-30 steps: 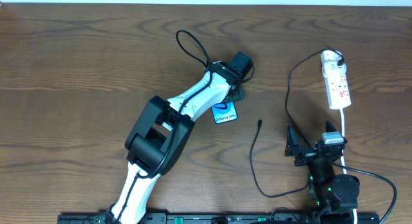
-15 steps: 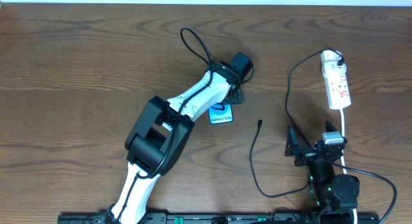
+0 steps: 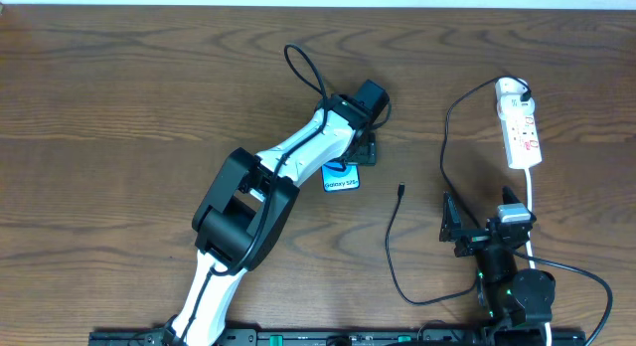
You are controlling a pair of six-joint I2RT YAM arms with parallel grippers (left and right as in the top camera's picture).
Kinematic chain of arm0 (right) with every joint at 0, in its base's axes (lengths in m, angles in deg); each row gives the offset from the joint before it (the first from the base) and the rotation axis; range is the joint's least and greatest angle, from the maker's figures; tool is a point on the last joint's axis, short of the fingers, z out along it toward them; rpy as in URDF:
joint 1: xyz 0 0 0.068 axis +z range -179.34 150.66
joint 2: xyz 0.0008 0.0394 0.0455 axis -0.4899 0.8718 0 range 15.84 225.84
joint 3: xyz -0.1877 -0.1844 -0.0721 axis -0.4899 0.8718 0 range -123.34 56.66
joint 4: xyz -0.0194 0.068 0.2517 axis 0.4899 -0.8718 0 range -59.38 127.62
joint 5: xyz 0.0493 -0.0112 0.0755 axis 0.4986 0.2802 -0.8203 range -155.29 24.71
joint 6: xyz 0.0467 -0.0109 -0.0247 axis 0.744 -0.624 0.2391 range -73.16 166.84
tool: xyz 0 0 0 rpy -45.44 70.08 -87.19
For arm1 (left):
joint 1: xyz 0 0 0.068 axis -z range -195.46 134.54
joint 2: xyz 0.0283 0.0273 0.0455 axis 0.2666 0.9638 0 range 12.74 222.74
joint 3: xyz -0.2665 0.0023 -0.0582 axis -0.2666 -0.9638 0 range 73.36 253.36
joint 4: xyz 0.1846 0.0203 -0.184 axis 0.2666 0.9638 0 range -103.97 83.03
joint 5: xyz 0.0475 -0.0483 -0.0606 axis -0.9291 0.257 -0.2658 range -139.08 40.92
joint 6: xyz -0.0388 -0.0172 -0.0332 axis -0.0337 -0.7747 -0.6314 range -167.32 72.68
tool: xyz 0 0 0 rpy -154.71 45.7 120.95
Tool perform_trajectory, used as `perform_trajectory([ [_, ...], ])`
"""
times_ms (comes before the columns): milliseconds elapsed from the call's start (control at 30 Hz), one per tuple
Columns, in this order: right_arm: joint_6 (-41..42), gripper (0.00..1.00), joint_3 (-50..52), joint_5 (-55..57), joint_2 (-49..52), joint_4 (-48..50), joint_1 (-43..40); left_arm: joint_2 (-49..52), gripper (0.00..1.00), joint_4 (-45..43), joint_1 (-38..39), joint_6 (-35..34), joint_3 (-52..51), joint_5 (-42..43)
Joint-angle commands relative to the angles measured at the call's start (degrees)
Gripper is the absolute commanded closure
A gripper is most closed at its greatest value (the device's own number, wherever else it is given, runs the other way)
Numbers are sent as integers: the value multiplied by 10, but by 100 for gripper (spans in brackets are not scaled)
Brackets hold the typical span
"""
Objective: Plug charger to phone and switch on socket
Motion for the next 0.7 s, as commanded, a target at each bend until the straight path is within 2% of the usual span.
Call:
perform_trajectory([
  [0, -5, 1, 0, 4, -3, -3, -3, 23, 7, 4, 3, 14, -12, 11],
  [467, -5, 1, 0, 4, -3, -3, -3, 23, 9, -18, 0, 13, -12, 8],
  [533, -5, 1, 0, 4, -3, -3, -3, 23, 16, -17, -1, 13, -12, 7],
  [667, -5, 1, 0, 4, -3, -3, -3, 23, 17, -18, -2, 13, -12, 7],
])
